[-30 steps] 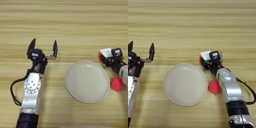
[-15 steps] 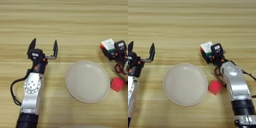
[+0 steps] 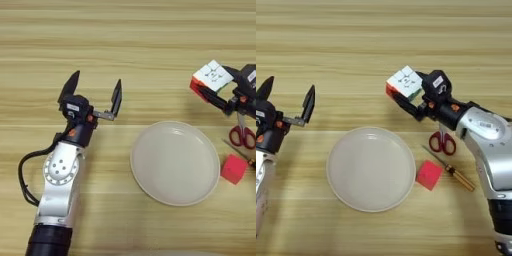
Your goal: Move the objects on the table
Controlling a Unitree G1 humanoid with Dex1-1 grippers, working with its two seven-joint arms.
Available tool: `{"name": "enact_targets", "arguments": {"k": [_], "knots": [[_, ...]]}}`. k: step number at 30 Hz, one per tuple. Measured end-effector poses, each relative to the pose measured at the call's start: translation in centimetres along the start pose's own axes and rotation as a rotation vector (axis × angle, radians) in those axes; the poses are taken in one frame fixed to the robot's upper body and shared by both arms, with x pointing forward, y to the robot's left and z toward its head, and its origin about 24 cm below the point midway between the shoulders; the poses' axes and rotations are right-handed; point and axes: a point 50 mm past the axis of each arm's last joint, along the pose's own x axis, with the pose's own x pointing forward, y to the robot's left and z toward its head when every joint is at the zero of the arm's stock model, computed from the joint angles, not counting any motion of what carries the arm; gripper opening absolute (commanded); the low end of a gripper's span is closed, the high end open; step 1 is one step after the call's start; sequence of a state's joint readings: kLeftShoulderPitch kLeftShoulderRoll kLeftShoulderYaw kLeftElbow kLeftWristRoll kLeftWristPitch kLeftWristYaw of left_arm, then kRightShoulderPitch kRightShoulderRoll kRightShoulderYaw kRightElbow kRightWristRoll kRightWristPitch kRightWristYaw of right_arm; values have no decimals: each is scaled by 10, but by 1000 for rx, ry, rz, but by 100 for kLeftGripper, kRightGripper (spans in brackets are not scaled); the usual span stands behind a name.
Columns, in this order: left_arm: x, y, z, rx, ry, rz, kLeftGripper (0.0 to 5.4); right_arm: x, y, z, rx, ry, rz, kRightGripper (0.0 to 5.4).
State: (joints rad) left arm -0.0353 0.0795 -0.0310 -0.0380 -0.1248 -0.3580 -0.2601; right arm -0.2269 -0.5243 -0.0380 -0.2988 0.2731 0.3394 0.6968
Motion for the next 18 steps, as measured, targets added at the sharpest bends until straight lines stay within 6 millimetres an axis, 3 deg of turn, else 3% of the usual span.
{"name": "enact_targets", "arguments": {"k": [18], "knots": [[-4, 6, 27, -224, 68, -453, 540, -4, 26, -3, 8, 26, 289, 333]]}}
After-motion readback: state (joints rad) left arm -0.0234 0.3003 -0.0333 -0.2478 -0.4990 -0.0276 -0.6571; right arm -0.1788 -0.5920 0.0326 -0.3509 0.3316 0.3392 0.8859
